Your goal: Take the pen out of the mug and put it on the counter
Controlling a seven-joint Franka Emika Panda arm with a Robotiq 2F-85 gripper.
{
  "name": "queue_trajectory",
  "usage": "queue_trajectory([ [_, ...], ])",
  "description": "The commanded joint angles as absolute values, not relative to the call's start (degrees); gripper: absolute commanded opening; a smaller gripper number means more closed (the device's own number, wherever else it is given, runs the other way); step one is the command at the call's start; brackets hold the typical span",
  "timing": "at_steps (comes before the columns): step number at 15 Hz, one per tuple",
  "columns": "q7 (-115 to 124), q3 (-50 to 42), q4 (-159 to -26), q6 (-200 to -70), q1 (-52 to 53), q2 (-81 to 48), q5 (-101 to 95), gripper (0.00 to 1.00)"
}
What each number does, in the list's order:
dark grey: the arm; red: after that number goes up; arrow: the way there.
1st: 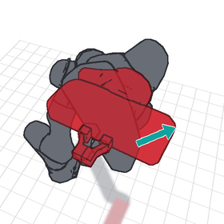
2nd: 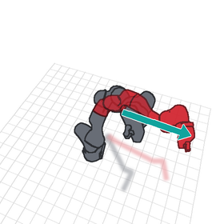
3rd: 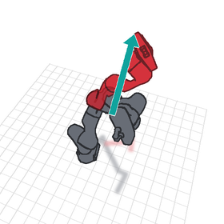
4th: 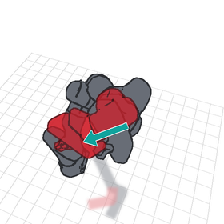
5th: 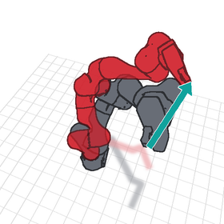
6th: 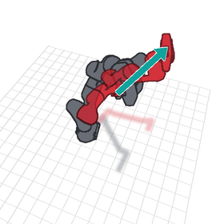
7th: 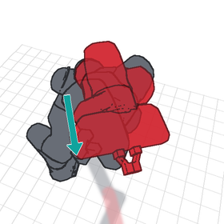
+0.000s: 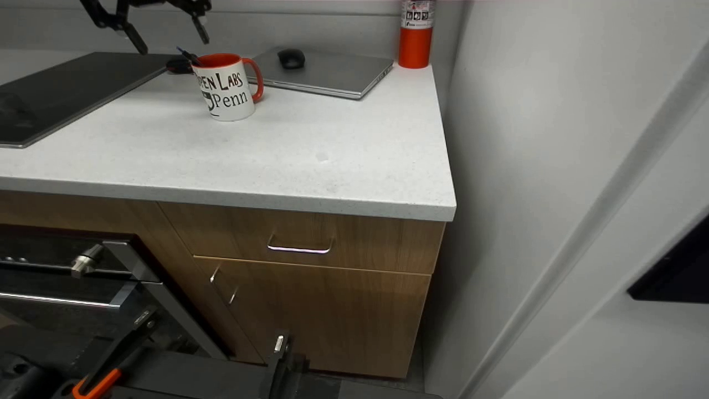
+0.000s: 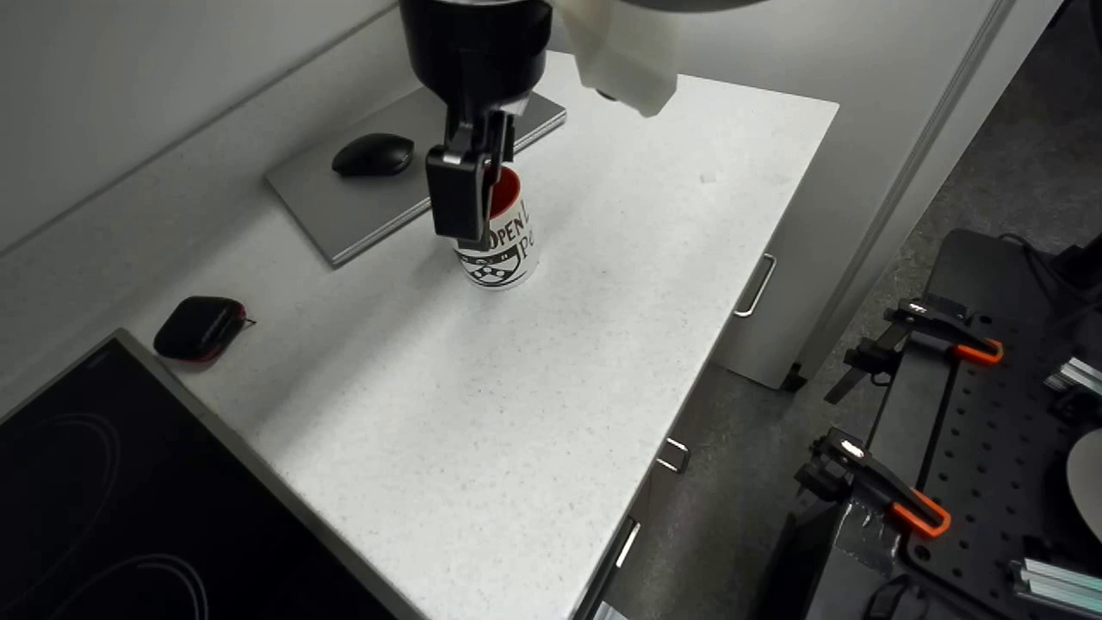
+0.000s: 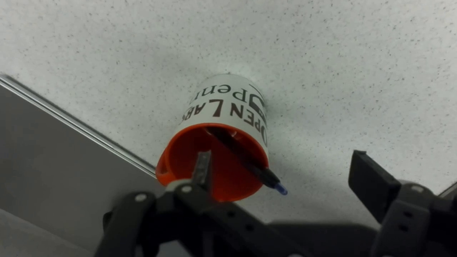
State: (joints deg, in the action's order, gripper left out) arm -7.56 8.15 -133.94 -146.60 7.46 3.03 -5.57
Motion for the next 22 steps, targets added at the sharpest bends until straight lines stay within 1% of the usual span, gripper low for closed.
queue_trajectory([
  [1, -3.48, 8.42, -131.63, -148.58, 7.49, 0.19, -9.99, 1.00],
  [8, -0.86, 8.11, -130.03, -149.77, 7.72, -2.47, -12.66, 1.00],
  [9, -0.83, 8.08, -129.88, -149.81, 7.75, -2.72, -12.63, 0.93],
  [10, -1.01, 8.06, -129.76, -149.84, 7.76, -2.92, -12.42, 0.74],
  [11, -1.07, 8.03, -129.63, -149.86, 7.78, -3.09, -12.39, 0.68],
  [12, -1.06, 7.99, -129.61, -149.87, 7.78, -3.11, -12.41, 0.68],
  [14, -1.13, 7.96, -129.53, -149.92, 7.80, -3.15, -12.31, 0.53],
  [15, -1.17, 7.94, -129.44, -149.92, 7.80, -3.23, -12.25, 0.44],
  [17, -1.28, 7.93, -129.40, -149.90, 7.79, -3.29, -12.12, 0.30],
  [20, -1.51, 7.94, -129.64, -149.96, 7.78, -2.93, -11.89, 0.05],
  [21, -1.60, 7.96, -129.65, -150.10, 7.78, -2.79, -11.81, 0.01],
  [22, -1.65, 7.92, -129.52, -150.52, 7.75, -2.45, -11.82, 0.02],
])
